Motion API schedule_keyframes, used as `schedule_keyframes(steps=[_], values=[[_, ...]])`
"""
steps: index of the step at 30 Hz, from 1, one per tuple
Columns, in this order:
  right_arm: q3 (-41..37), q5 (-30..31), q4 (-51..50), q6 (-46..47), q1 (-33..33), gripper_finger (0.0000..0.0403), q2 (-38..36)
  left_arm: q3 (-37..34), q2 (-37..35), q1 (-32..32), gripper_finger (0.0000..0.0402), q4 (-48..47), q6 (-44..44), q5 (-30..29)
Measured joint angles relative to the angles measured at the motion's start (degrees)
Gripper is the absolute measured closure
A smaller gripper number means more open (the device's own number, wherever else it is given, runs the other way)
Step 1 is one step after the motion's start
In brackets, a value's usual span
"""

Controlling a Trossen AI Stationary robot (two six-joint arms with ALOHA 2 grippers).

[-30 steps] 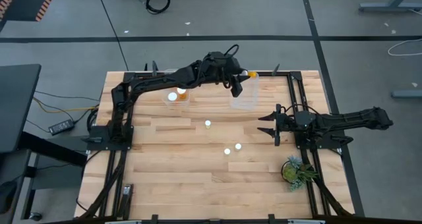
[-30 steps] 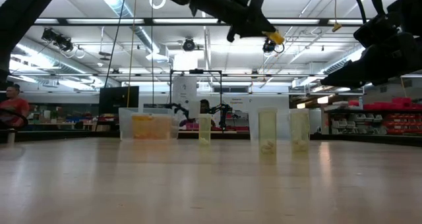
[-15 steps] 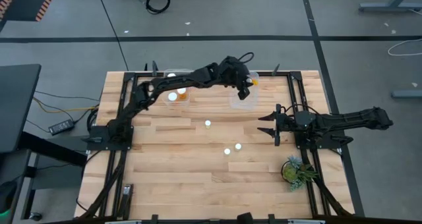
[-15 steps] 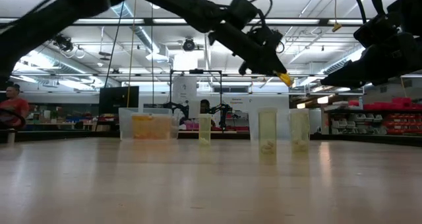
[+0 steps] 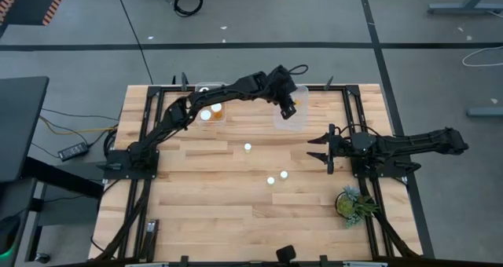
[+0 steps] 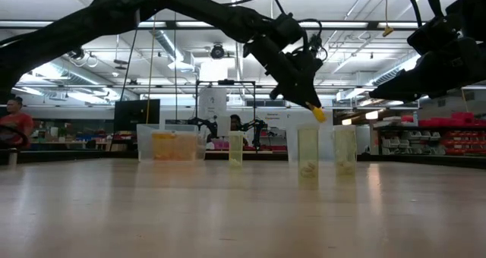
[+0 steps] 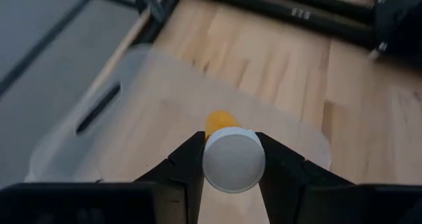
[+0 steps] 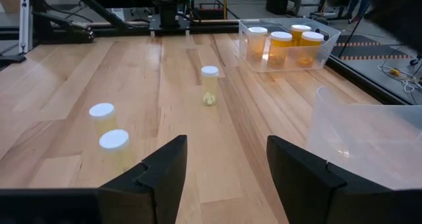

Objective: Pick and place medicine bottles into bin by pill shape (circle, oval)
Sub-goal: Put the orange tablet bottle into the right transparent bin

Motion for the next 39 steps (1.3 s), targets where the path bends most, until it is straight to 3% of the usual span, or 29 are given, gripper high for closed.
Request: schedule_keyframes(steps=[22, 39], values=[[0.0, 0.0, 0.0, 0.0, 0.0, 0.0187, 0.0, -0.1, 0.0, -2.9, 0.0277, -13.6, 1.2, -1.1], [0.0, 0.0, 0.0, 0.0, 0.0, 0.0187, 0.0, -0.2, 1.8, -1.9, 0.0276, -12.5, 10.9, -4.6]])
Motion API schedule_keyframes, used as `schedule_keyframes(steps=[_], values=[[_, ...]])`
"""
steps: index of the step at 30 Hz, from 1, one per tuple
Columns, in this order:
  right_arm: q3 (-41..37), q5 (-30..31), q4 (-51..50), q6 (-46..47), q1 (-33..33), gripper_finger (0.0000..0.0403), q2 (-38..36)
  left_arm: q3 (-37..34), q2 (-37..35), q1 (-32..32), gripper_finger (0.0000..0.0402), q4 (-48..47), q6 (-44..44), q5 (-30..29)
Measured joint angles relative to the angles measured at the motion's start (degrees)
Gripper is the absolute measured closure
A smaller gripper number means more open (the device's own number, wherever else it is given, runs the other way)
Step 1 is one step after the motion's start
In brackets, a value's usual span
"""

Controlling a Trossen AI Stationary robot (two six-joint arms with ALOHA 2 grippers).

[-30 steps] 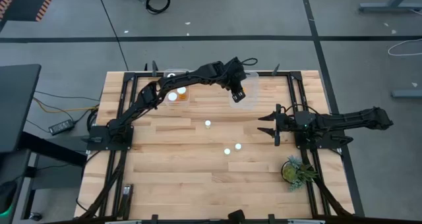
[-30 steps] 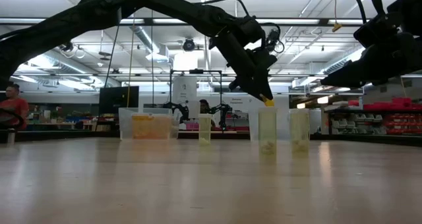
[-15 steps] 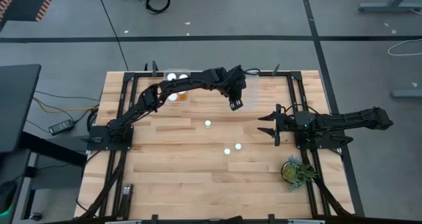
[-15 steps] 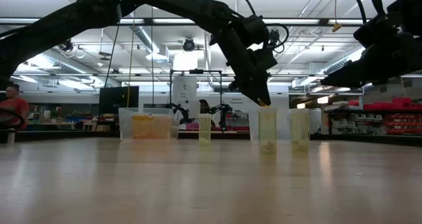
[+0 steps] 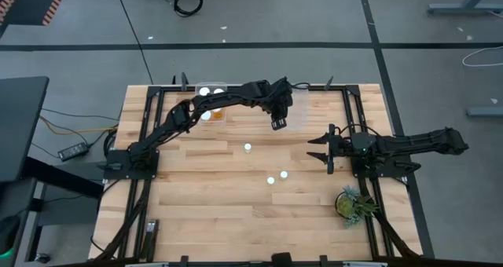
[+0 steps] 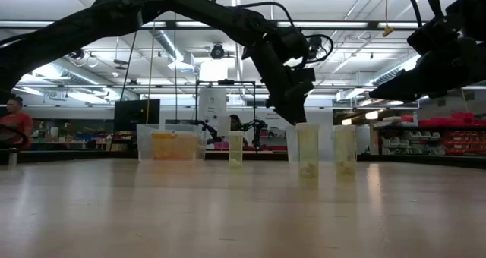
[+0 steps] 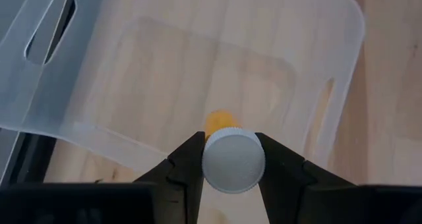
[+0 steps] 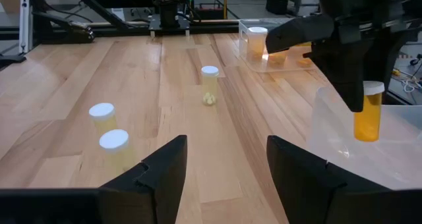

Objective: Pick and place medicine bottles into bin by pill shape (circle, oval)
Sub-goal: Put the orange tablet bottle into the right transparent bin

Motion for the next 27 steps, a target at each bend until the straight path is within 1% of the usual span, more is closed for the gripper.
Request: schedule_keyframes(steps=[3, 8, 17, 20, 24, 27], values=[[0.0, 0.0, 0.0, 0.0, 0.0, 0.0187, 0.0, 0.0, 0.0, 0.3, 0.0276, 0.1, 0.6, 0.0], [0.0, 0.0, 0.0, 0.0, 0.0, 0.0187, 0.0, 0.0, 0.0, 0.4, 0.0276, 0.0, 7.7, 0.0], [0.0, 0.0, 0.0, 0.0, 0.0, 0.0187, 0.0, 0.1, 0.0, 0.4, 0.0274, 6.1, 14.2, 0.0], [0.0, 0.0, 0.0, 0.0, 0.0, 0.0187, 0.0, 0.1, 0.0, 0.4, 0.0274, 6.1, 17.6, 0.0], [0.0, 0.0, 0.0, 0.0, 0.0, 0.0187, 0.0, 0.1, 0.0, 0.9, 0.0276, 5.8, 18.7, 0.1], [0.0, 0.0, 0.0, 0.0, 0.0, 0.0187, 0.0, 0.1, 0.2, 1.7, 0.0276, 3.7, 20.1, 0.0]])
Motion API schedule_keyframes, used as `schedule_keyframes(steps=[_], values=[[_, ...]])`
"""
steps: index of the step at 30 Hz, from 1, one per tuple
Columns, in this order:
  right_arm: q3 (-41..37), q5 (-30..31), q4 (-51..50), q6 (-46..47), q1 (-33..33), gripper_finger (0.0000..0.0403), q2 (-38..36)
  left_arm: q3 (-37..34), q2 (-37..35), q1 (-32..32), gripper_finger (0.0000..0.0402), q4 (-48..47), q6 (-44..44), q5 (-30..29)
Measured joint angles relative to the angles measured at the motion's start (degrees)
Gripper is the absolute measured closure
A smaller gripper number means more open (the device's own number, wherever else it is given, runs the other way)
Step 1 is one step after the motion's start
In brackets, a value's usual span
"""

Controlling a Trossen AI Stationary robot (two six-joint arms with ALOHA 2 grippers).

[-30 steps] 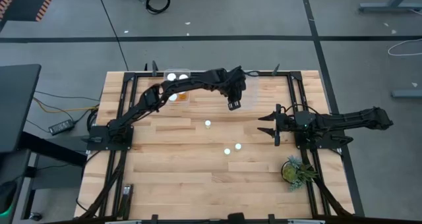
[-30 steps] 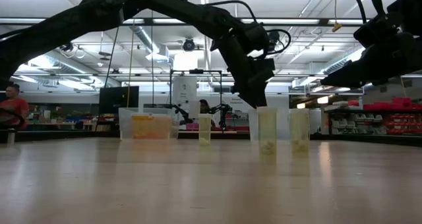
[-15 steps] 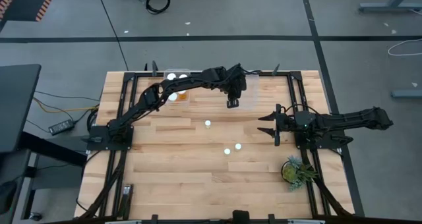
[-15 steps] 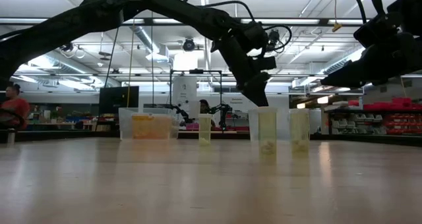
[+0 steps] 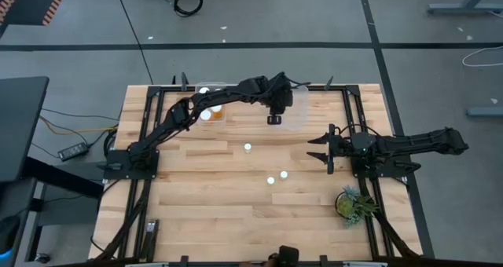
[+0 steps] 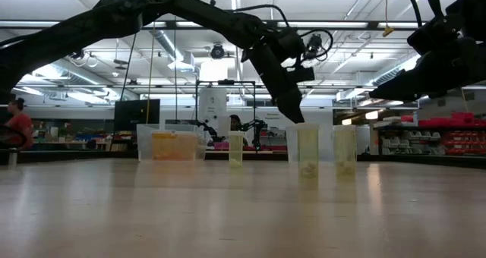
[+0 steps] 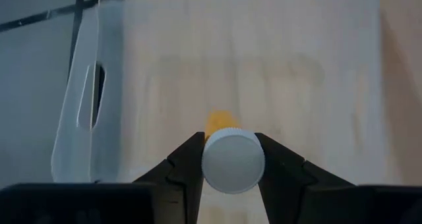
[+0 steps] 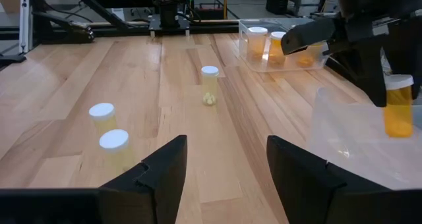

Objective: Pick and place medicine bottles into bin by pill shape (circle, oval)
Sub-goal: Put the orange tablet bottle into the right transparent bin

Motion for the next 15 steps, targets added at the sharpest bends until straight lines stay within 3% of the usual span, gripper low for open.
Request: schedule_keyframes(steps=[15], values=[[0.0, 0.0, 0.0, 0.0, 0.0, 0.0187, 0.0, 0.1, 1.1, 1.3, 0.0275, 0.1, 12.1, 0.7]])
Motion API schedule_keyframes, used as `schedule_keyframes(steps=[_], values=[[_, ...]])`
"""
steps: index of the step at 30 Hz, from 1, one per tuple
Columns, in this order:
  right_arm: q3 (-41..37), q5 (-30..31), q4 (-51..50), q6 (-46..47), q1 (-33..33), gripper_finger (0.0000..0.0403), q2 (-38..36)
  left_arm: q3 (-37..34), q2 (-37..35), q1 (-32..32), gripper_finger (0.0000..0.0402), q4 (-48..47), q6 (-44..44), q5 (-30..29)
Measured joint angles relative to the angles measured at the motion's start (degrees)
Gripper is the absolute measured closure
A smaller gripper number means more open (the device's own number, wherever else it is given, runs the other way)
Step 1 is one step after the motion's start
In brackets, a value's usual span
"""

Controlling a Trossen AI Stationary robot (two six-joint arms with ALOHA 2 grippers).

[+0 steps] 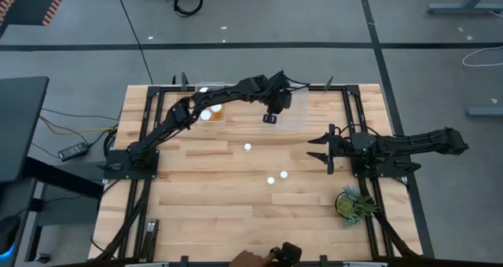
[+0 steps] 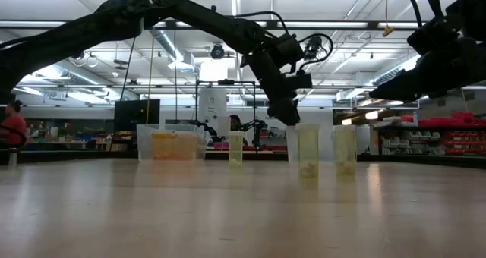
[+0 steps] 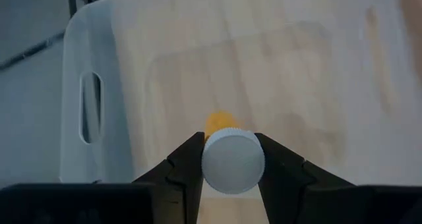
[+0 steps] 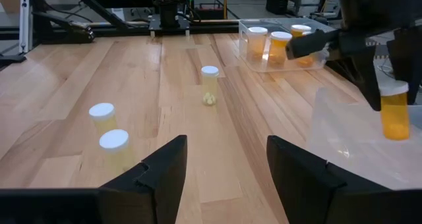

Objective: Pick and place medicine bottles into bin by pill shape (circle, oval)
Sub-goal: Put the orange tablet bottle into the right transparent bin

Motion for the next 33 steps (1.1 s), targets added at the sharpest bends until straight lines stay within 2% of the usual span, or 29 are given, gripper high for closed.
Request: schedule_keyframes(steps=[10, 25, 33], values=[[0.0, 0.0, 0.0, 0.0, 0.0, 0.0187, 0.0, -0.1, 1.3, 0.9, 0.0273, -0.7, 1.4, 2.8], [0.0, 0.0, 0.0, 0.0, 0.0, 0.0187, 0.0, 0.0, 1.2, 0.9, 0.027, -3.7, -3.5, 4.1], [0.0, 0.0, 0.0, 0.0, 0.0, 0.0187, 0.0, 0.0, 1.2, 0.9, 0.0269, -3.4, -3.4, 5.4]])
